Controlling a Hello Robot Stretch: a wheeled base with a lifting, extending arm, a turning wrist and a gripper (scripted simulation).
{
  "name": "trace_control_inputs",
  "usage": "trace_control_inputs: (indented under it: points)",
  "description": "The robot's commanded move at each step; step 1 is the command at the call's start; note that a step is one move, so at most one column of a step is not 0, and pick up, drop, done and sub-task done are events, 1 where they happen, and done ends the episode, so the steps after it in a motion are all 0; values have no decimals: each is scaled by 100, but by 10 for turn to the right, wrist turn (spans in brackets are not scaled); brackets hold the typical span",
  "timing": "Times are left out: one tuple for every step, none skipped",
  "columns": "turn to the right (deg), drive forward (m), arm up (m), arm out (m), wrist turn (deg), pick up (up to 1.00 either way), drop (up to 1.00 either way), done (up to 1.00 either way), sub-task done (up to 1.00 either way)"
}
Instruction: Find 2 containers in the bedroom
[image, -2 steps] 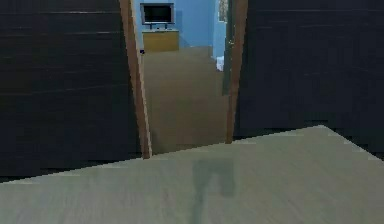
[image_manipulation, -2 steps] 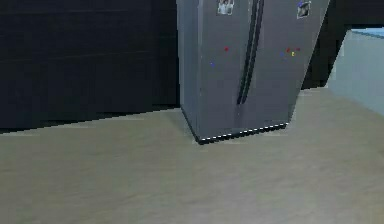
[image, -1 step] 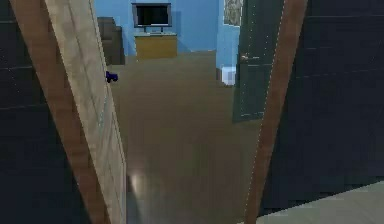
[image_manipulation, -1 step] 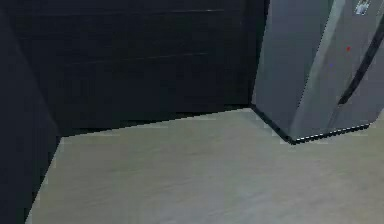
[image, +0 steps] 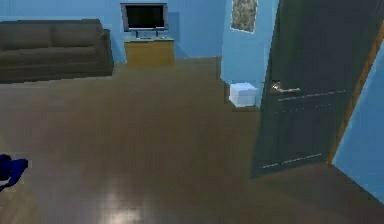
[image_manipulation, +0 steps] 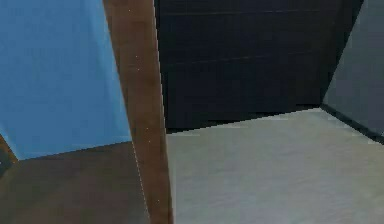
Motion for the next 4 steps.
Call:
trace_control_inputs:
  points:
    - [-210,0,0,0,0,0,0,0,0]
    - [0,5,0,0,0,0,0,0,0]
    - [210,0,0,0,0,0,0,0,0]
    - [0,100,0,0,0,0,0,0,0]
